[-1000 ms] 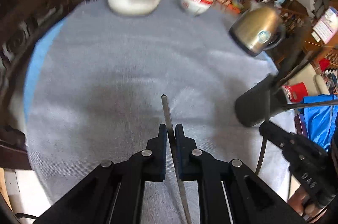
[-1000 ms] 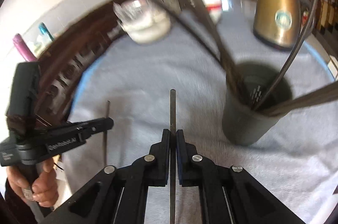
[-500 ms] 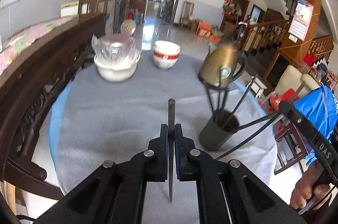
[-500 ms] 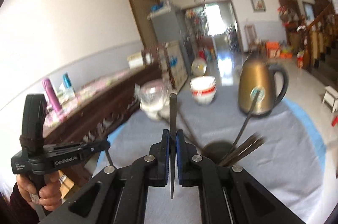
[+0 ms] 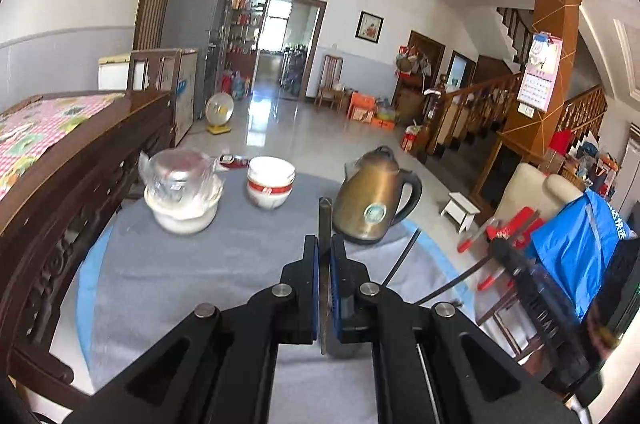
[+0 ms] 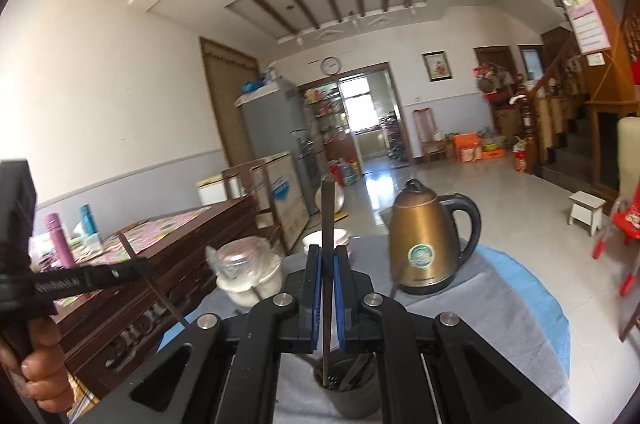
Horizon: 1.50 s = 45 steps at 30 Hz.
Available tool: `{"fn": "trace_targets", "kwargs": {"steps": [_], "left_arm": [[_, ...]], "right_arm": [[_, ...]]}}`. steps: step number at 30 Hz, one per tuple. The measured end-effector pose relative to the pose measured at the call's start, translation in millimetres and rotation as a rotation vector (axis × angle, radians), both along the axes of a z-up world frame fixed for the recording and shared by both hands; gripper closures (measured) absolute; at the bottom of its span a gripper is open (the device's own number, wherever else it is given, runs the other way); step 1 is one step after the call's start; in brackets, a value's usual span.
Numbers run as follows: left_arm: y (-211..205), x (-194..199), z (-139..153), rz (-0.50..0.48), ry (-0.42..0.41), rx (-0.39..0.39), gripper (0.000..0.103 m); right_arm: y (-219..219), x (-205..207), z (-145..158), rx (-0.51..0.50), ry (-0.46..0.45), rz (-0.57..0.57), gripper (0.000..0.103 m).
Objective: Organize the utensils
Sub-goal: 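Lower both held chopsticks into the grey holder cup, then open both tools and pull them back from the holder cup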
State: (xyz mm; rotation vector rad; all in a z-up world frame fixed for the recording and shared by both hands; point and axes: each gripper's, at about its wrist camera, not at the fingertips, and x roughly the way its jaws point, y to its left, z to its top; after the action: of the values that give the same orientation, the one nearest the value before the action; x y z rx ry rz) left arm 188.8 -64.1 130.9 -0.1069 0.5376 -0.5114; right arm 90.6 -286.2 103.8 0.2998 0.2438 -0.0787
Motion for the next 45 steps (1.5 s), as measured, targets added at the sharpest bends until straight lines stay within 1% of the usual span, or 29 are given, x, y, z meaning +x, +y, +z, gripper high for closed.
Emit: {"fn": "trace_targets", "kwargs": {"steps": [2,4,8,11,13,21,23,29,30,32,33,34,36,38,39,42,45], "left_arm": [[-12,2,4,0.007,-0.02,-0.001,0.097],[-21,5,6,0.006,-0.022,-0.011,0.097],[-40,7,7,0.029,-0.053,-0.014,0.097],[-53,11,1,0.03,-0.05,-0.018,0.097],[-62,13,-8,0.047,-0.054,0.007,0.097],[-78,23,-49,0.038,0.035,0.092,0.097],[-76,22,-52,0.035,0.041,0.103,0.096],[-73,10,-55,0.021,0.027,0.143,0.096],[-73,10,-55,0.02,0.023,0.15,0.092],[-73,3,-54,0.024,0.0,0.175,0.078],[-72,-1,-54,0.03,-0.018,0.192,0.064],[-71,-4,-54,0.038,-0.033,0.205,0.054],[-68,-10,-53,0.055,-0.062,0.228,0.052],[-66,-14,-53,0.065,-0.075,0.26,0.047],[-64,-16,-53,0.072,-0.078,0.278,0.042],[-59,-21,-53,0.097,-0.096,0.311,0.041],[-52,-28,-53,0.122,-0.11,0.332,0.036]], "right_arm": [[-4,4,-3,0.001,-0.003,-0.031,0.097],[-8,6,-6,0.005,-0.008,-0.058,0.097],[-14,13,-15,0.013,0.002,-0.074,0.097],[-19,16,-23,0.022,0.017,-0.076,0.097],[-21,17,-27,0.031,0.03,-0.071,0.097],[-22,26,-43,0.057,0.103,-0.031,0.096],[-25,26,-46,0.074,0.116,-0.024,0.096],[-29,27,-52,0.122,0.144,-0.008,0.096],[-29,26,-53,0.129,0.149,-0.001,0.096],[-31,27,-53,0.148,0.156,0.008,0.095],[-33,28,-53,0.159,0.159,0.012,0.094],[-33,28,-53,0.171,0.166,0.019,0.094],[-34,28,-53,0.19,0.178,0.031,0.094],[-36,28,-53,0.22,0.185,0.051,0.092],[-36,27,-53,0.228,0.187,0.055,0.092],[-38,23,-52,0.235,0.183,0.056,0.092],[-39,15,-49,0.248,0.171,0.053,0.092]]}}
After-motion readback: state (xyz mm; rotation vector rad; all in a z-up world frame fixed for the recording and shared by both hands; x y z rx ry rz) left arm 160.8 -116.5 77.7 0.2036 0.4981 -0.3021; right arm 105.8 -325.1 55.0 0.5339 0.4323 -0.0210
